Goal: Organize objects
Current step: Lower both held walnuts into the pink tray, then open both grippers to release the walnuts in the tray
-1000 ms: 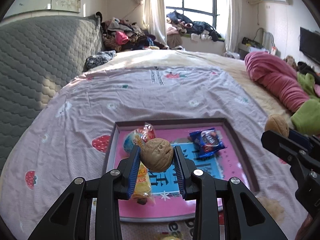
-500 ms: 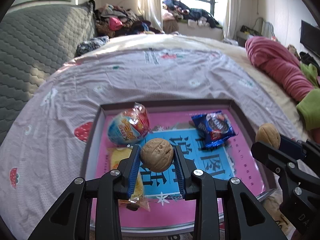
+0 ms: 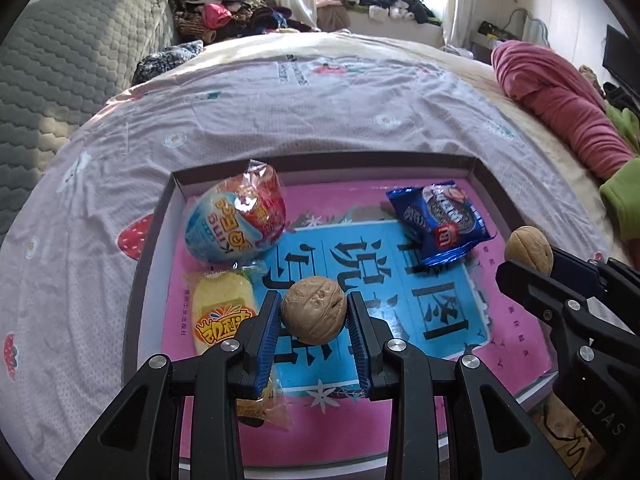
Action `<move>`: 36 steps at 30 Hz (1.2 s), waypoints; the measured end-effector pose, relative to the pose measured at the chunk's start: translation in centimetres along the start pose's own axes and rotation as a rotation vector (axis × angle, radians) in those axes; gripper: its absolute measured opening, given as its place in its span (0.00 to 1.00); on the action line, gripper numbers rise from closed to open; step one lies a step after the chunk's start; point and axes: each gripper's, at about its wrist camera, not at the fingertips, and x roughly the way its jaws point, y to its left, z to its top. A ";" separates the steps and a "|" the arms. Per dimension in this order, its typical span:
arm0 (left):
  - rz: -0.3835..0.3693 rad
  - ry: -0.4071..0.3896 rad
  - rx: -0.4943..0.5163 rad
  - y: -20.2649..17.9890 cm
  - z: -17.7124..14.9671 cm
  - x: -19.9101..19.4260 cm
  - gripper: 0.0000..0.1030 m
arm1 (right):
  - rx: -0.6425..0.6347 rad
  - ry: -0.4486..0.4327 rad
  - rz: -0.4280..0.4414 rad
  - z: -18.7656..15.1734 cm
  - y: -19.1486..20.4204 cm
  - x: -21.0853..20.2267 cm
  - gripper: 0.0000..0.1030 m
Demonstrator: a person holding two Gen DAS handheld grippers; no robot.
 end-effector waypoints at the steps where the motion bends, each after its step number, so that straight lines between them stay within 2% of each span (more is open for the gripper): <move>1: -0.002 0.003 0.000 0.0 0.0 0.2 0.33 | -0.004 0.002 -0.001 -0.1 0.0 0.1 0.32; 6: -0.005 0.033 0.007 -0.2 -0.3 1.1 0.33 | -0.016 0.046 -0.007 -0.6 0.4 1.1 0.33; 24: -0.019 0.057 0.025 -0.4 -0.9 1.7 0.34 | -0.010 0.149 -0.020 -1.8 0.2 3.0 0.33; 32: -0.023 0.057 0.028 -0.2 -0.9 1.5 0.35 | -0.012 0.159 -0.028 -1.9 0.3 3.3 0.33; 34: -0.025 0.057 0.025 -0.1 -0.9 1.5 0.42 | -0.013 0.161 -0.026 -1.9 0.3 3.3 0.33; 35: -0.024 0.060 0.023 0.0 -0.9 1.6 0.53 | -0.014 0.163 -0.026 -1.9 0.3 3.3 0.33; 36: -0.020 0.062 0.025 0.0 -1.0 1.6 0.59 | -0.013 0.164 -0.026 -1.9 0.4 3.3 0.33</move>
